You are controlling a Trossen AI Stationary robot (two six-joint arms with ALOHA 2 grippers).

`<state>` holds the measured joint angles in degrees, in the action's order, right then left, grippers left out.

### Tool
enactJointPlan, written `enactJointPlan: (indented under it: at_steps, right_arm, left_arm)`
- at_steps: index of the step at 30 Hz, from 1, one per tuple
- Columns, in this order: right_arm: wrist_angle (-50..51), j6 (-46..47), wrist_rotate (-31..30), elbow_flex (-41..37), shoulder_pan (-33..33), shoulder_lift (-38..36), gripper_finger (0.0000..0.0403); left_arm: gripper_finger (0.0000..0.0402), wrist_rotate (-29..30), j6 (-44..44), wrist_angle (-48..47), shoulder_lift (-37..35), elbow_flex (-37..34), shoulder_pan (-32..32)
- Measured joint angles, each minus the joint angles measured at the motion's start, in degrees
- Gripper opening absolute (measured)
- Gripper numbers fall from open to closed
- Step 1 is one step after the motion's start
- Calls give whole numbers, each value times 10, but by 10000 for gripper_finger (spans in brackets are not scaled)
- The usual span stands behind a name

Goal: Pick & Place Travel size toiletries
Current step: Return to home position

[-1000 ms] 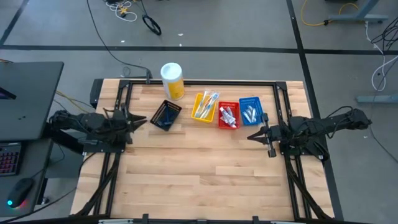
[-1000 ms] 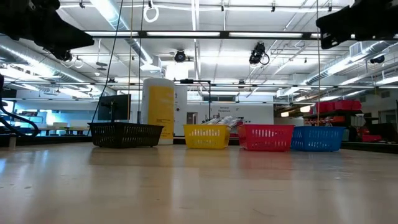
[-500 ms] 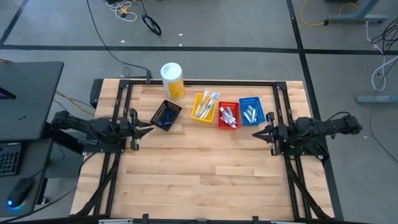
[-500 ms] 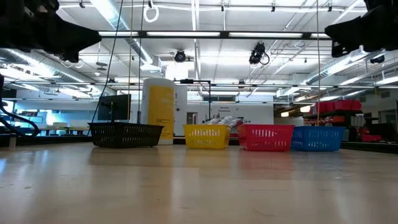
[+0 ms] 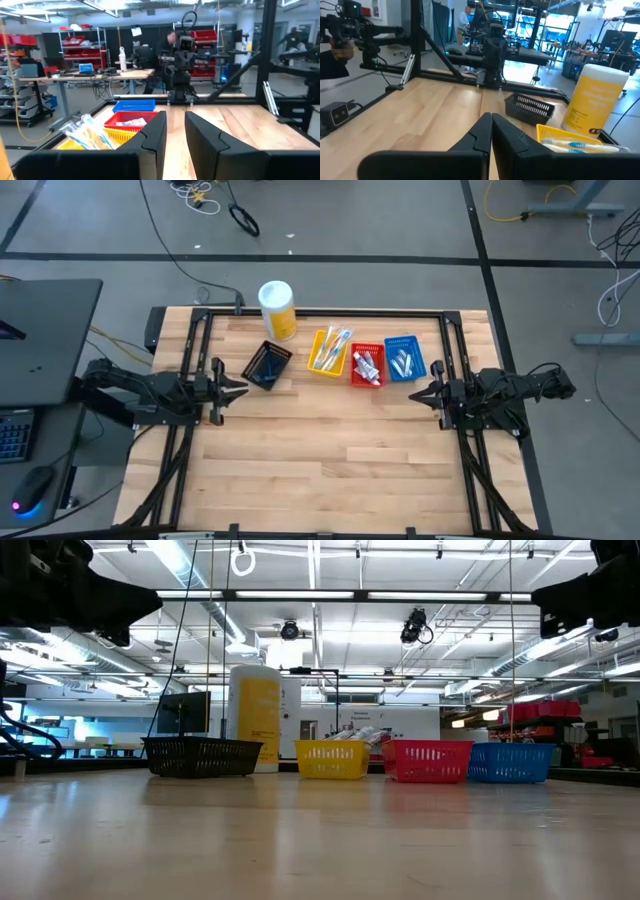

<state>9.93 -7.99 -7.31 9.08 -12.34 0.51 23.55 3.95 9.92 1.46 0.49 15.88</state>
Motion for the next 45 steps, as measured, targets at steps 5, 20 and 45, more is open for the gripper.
enactJointPlan:
  at_steps: [5, 20, 45]
  right_arm:
    - [-3, 14, 1, 0, 0, 0, 18]
    - [-113, 20, 45, -85, 0, 0, 18]
    - [-113, 41, 59, -85, 0, 6, 18]
  left_arm:
    - [77, -3, 6, -5, 0, 0, 0]
    - [77, -64, 13, -59, 4, 0, 0]
    - [77, -52, -17, -56, 4, -1, 0]
